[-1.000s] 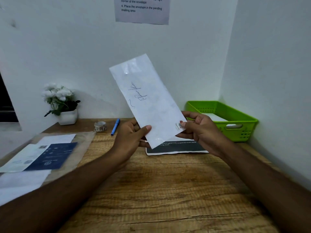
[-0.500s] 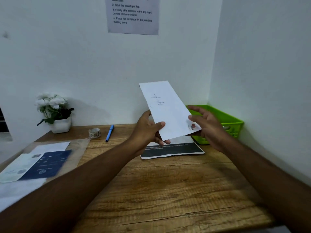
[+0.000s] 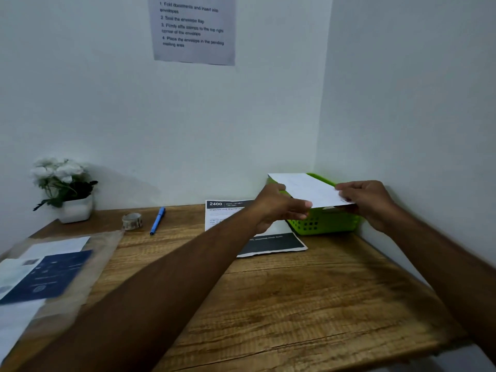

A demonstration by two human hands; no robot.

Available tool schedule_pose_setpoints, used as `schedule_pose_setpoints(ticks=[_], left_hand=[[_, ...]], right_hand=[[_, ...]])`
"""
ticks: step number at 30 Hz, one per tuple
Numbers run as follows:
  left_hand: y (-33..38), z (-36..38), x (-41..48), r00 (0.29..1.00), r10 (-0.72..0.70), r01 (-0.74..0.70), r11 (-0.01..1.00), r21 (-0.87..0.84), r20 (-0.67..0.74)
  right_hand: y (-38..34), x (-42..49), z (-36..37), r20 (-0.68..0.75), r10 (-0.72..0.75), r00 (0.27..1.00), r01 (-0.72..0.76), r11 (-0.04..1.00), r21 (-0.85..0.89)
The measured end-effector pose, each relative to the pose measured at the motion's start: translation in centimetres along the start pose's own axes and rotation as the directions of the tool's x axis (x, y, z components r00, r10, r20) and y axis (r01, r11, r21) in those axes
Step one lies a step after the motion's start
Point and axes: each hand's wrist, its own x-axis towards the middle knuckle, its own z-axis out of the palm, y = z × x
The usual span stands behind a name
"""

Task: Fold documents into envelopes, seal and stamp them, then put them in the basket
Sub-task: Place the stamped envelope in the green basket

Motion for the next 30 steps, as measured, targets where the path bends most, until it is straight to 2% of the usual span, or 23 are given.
schedule_pose_setpoints(ticks=[6,11,17,23,25,27,30], left_hand=[[-0.8,1.2,1.6,0.998,0.039,-0.033,0.987,0.155,-0.039],[-0.4,1.5,2.5,0.994,0.100,-0.078,0.925,0.372,-0.041],[-0.4,0.7,4.4,0.988,0.148,-0.105,0.838,0.536,-0.038],[-0.5,0.5,5.8,0.991,0.134,-0.099,0.768,0.633,-0.007],[-0.6,0.5,6.2,0.991,0.137,-0.099,0.739,0.666,-0.004],[-0.8,0.7,6.5,0.990,0.142,-0.103,0.713,0.693,0.001],[-1.0,1.0,6.8,0.993,0.117,-0.096,0.671,0.735,0.023]], right_hand=[[-0.1,0.6,-0.6,-0.015,0.035,0.999,-0.035,0.999,-0.041],[-0.1,1.3,-0.9,0.007,0.054,0.999,-0.054,0.997,-0.055],[0.2,2.1,-0.9,-0.020,0.044,0.999,-0.048,0.978,-0.202],[0.7,3.7,-0.8,-0.039,-0.036,0.999,0.017,0.916,-0.400],[0.8,3.8,-0.7,-0.012,-0.083,0.997,0.067,0.873,-0.482],[0.6,3.7,-0.7,0.027,-0.123,0.992,0.114,0.787,-0.607],[-0.1,3.4,-0.5,0.089,-0.139,0.986,0.149,0.515,-0.844]])
